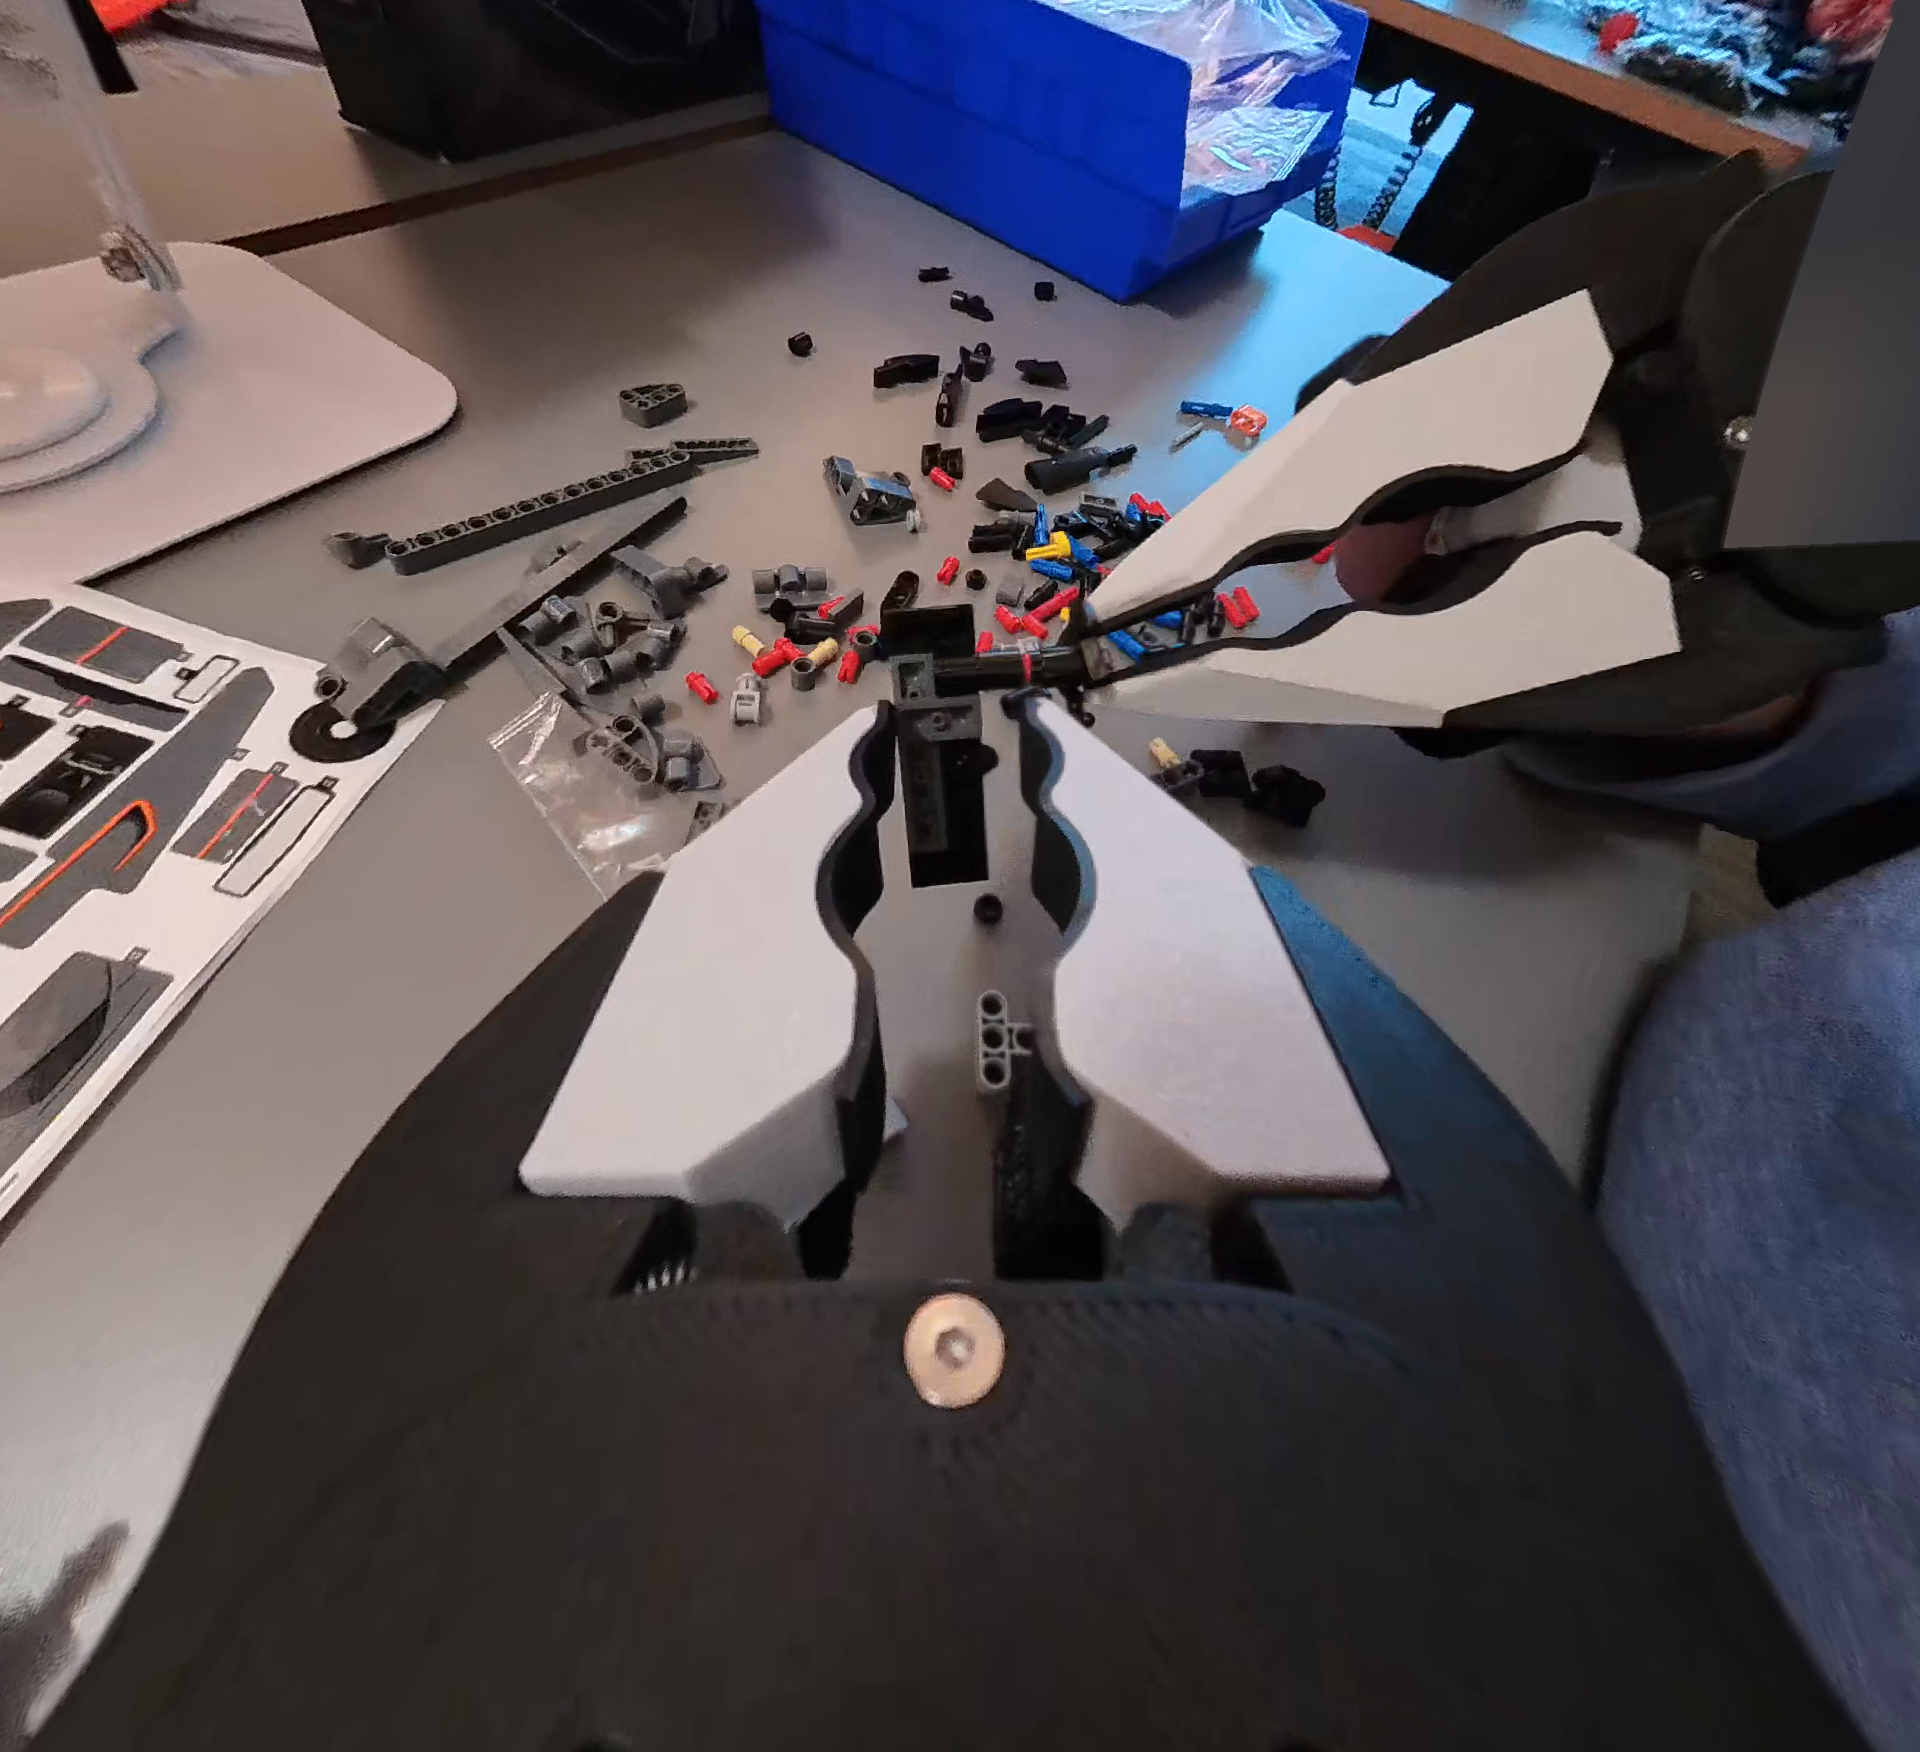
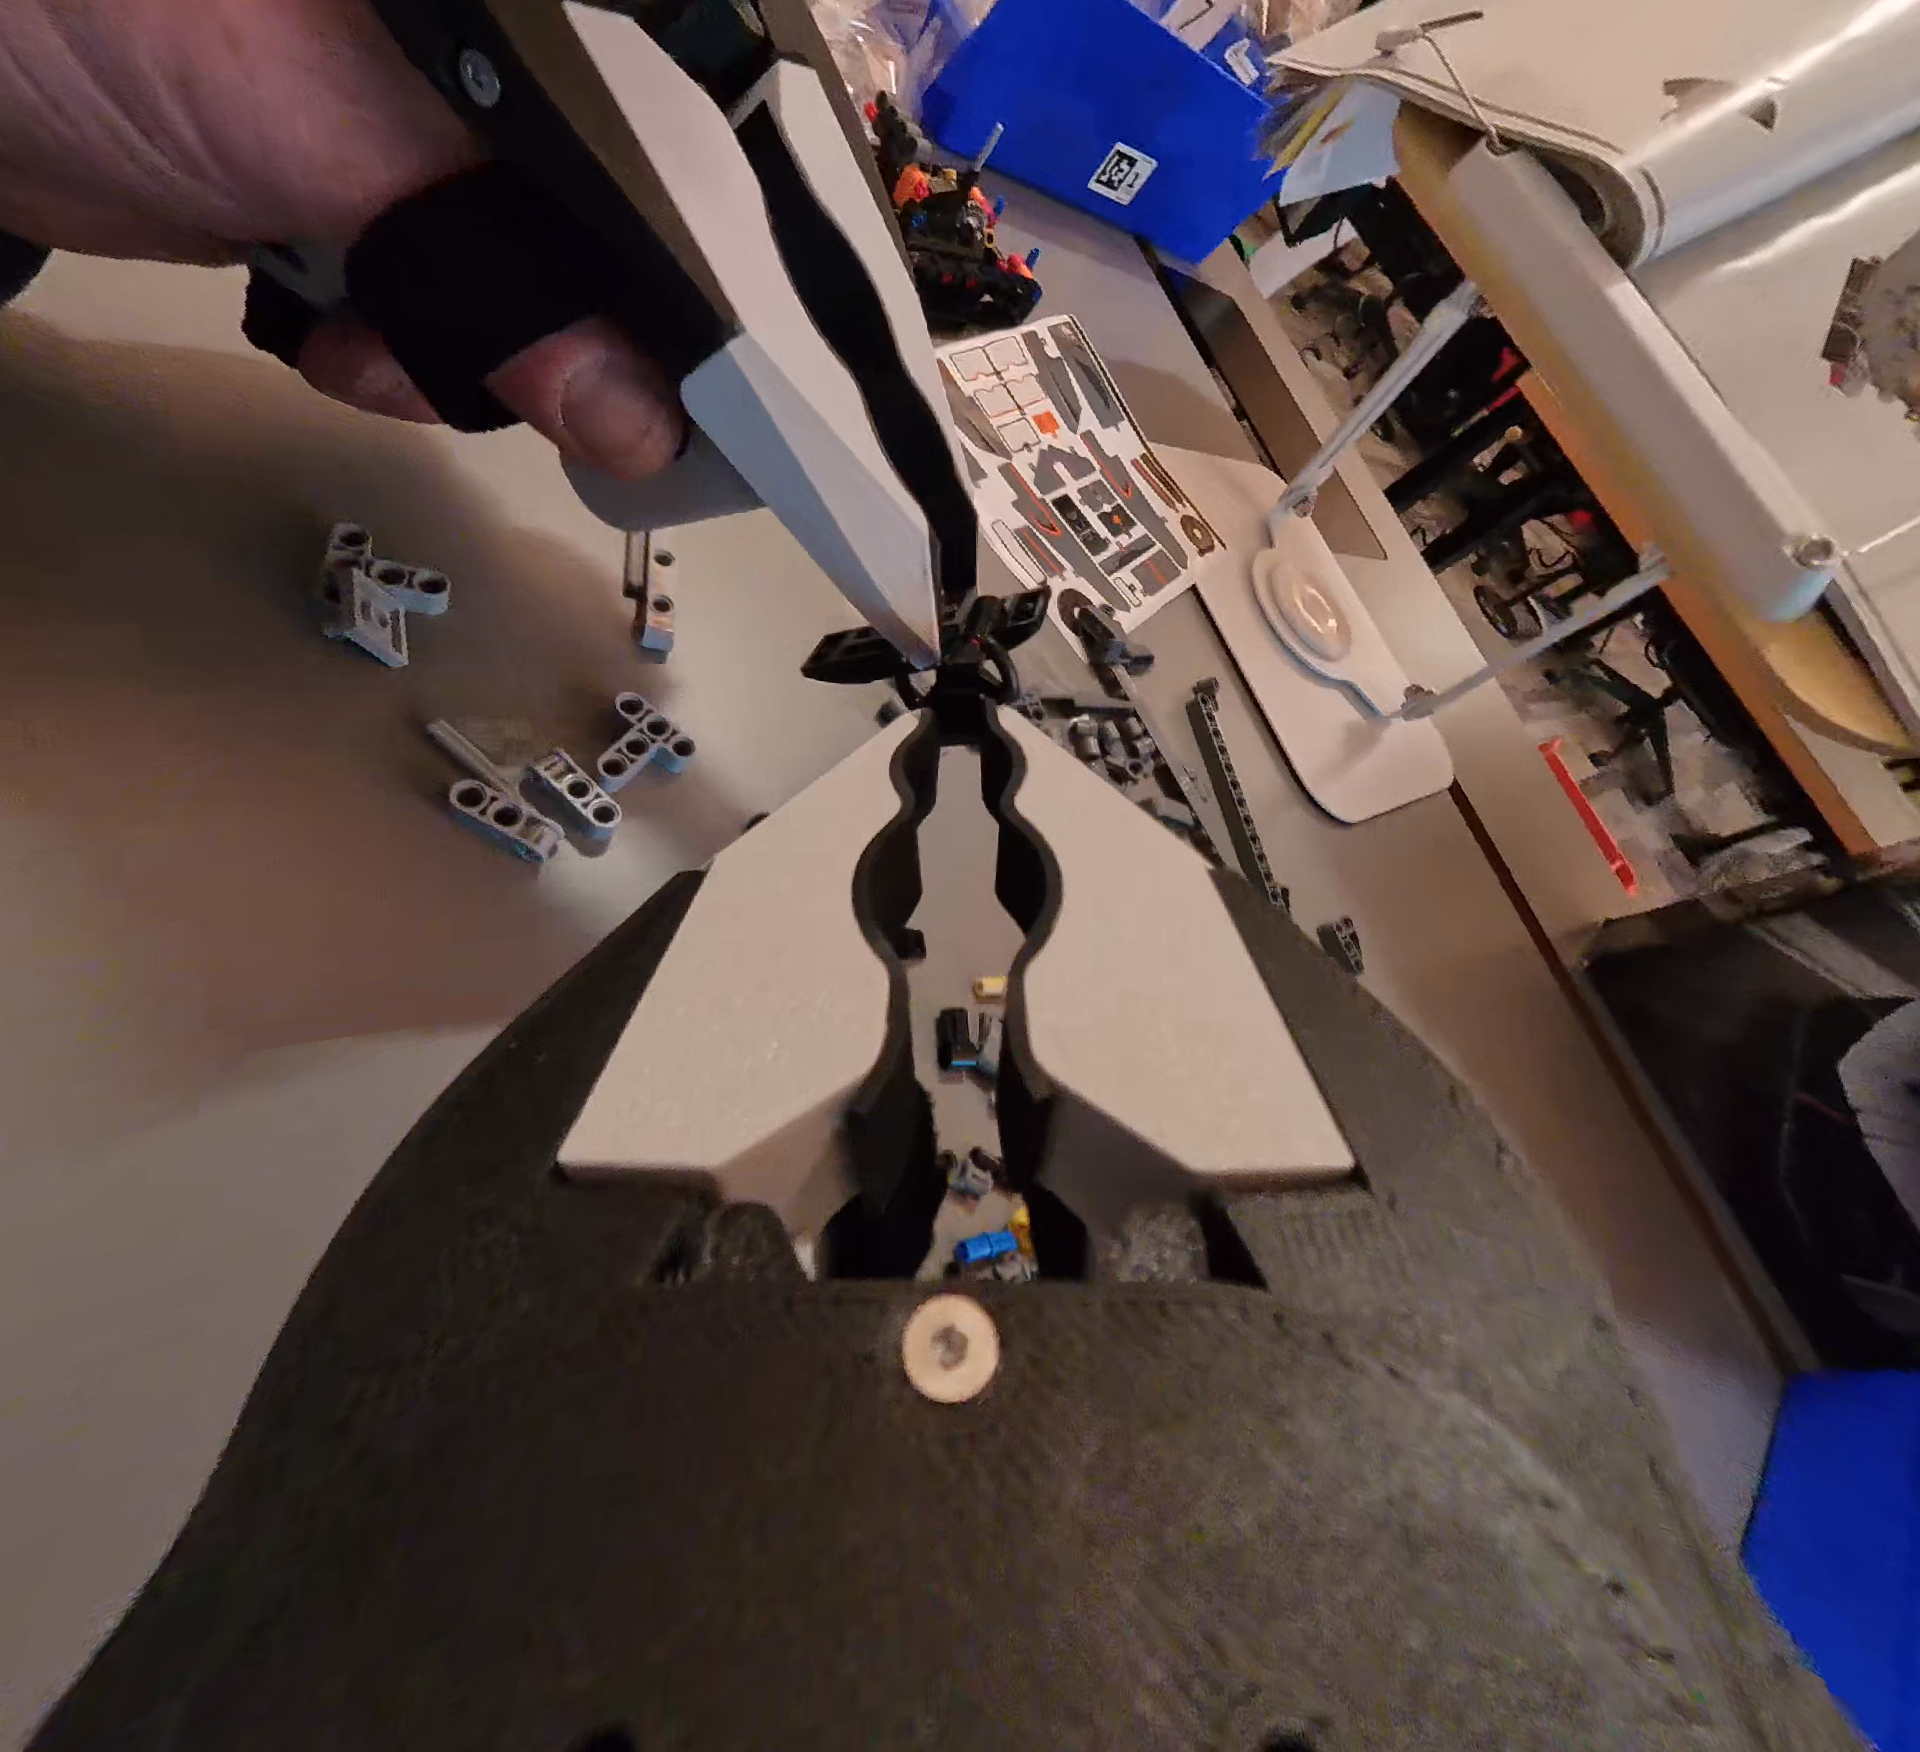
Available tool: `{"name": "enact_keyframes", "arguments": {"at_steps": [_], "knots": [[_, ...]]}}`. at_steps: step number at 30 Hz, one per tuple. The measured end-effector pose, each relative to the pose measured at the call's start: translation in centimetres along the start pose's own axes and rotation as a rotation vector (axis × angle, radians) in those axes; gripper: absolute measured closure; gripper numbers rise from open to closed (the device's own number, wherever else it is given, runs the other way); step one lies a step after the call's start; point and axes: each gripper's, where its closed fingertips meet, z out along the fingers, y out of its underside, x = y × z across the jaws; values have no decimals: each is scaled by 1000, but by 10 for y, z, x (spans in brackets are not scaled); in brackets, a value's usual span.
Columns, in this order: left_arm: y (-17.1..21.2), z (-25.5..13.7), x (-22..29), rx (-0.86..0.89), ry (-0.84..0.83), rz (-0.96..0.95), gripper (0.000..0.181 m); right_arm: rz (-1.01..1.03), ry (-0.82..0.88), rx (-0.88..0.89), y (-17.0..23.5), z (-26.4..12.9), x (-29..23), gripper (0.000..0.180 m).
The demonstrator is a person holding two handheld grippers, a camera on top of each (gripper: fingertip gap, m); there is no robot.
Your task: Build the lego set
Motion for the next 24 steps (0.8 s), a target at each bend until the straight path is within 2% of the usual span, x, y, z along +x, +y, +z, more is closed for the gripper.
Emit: {"name": "enact_keyframes", "arguments": {"at_steps": [3, 14, 24], "knots": [[3, -6, 2, 14, 28, -14, 152, -18, -2, -3, -1, 2, -2, 175], [4, -13, 2, 63, 63, -64, 149, -92, -8, 12, -12, 6, -11, 175], [8, -14, 1, 6, 84, -83, 146, -165, 5, -6, -12, 8, -14, 175]]}}
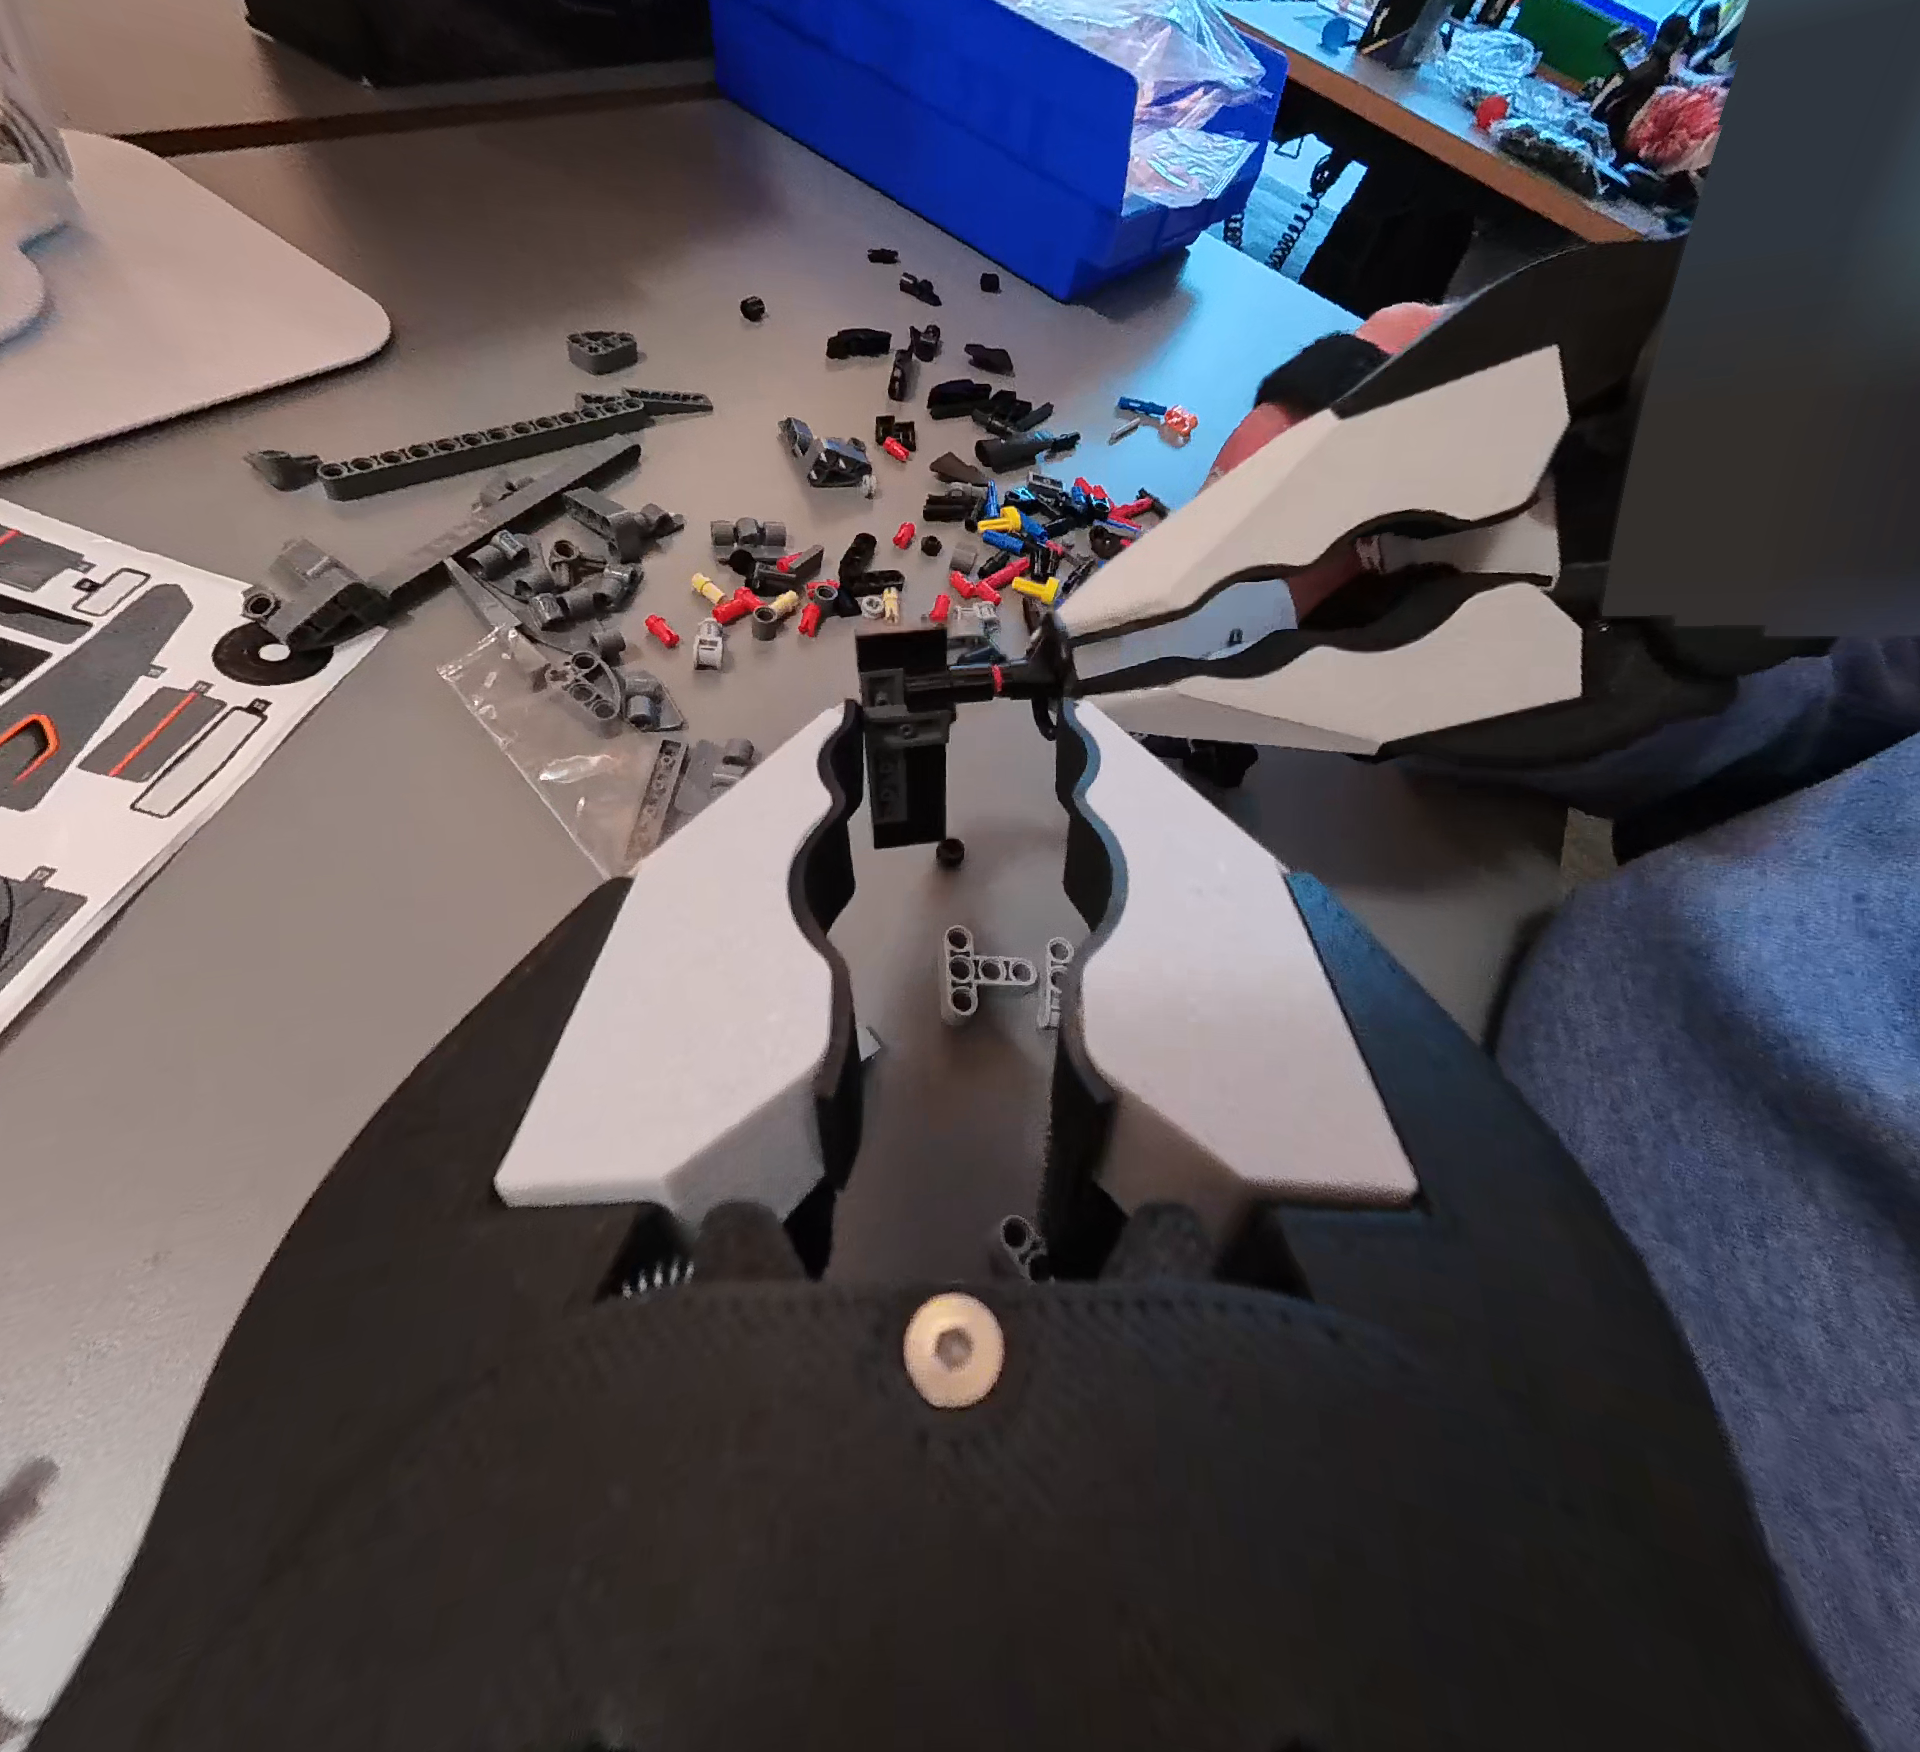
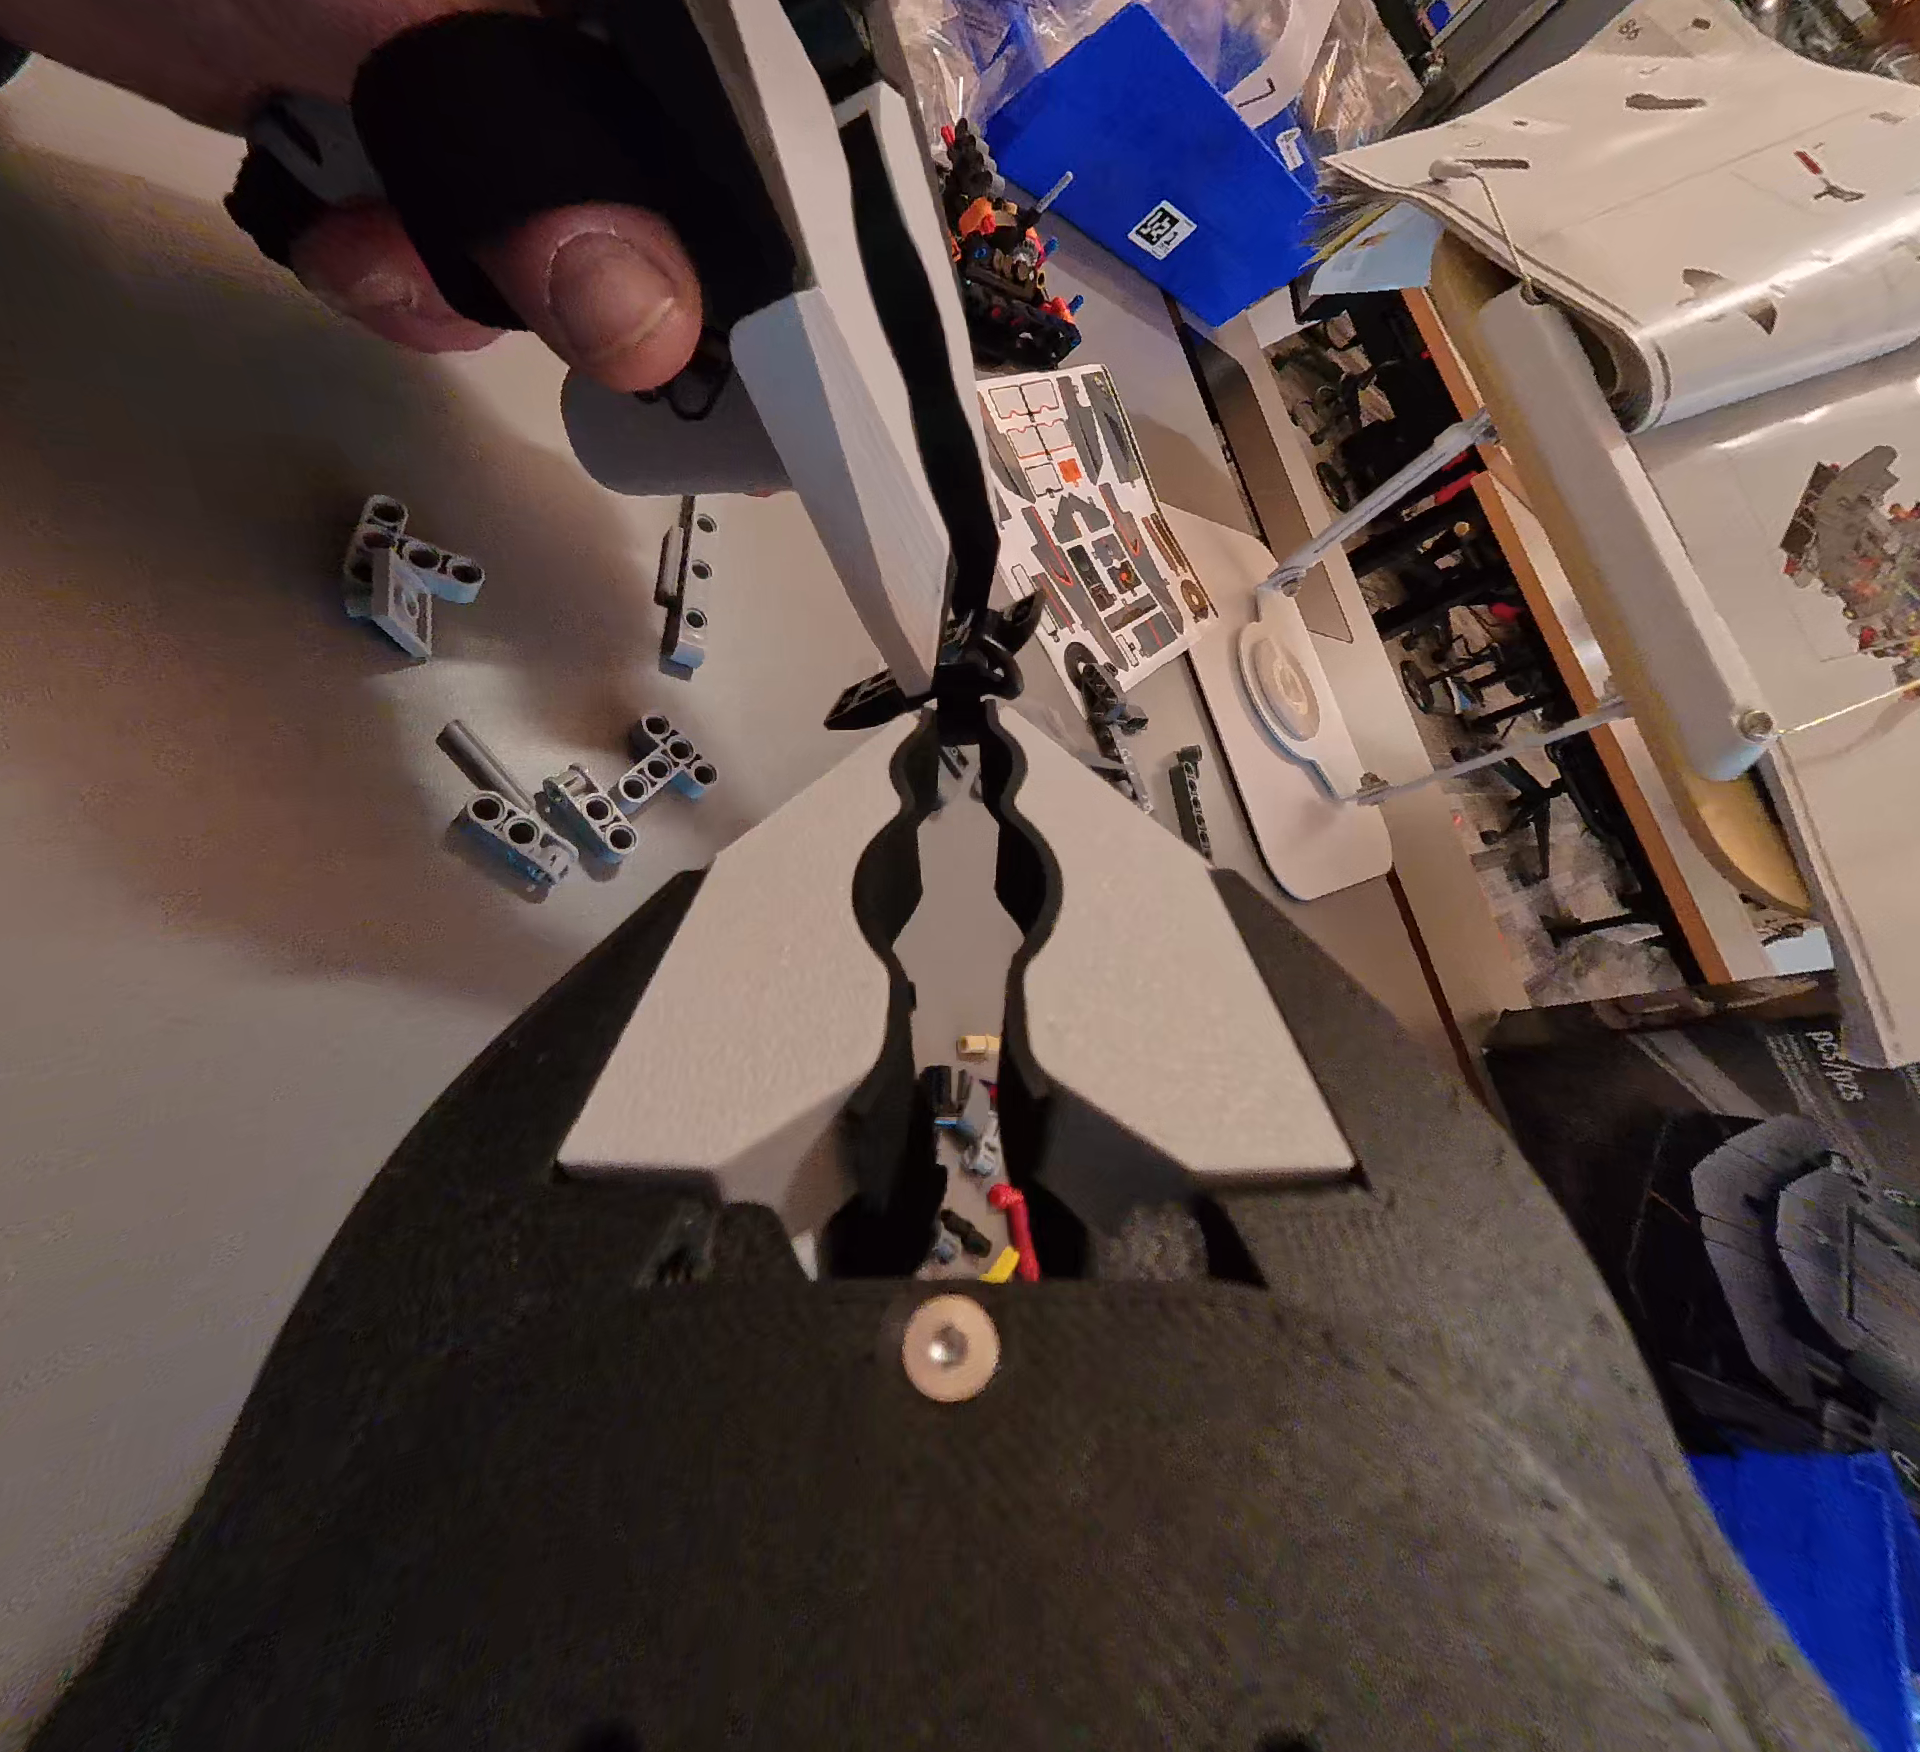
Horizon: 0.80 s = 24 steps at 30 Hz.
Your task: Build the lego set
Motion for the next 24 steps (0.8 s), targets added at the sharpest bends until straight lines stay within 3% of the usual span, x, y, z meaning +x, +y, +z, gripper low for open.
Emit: {"name": "enact_keyframes", "arguments": {"at_steps": [5, 24], "knots": [[2, 2, 4, -38, 37, -17, 135, -22, -9, -9, 1, 2, -2, 175], [9, 4, 0, -126, 86, -14, 140, -160, -42, -28, 2, 3, -8, 175]]}}
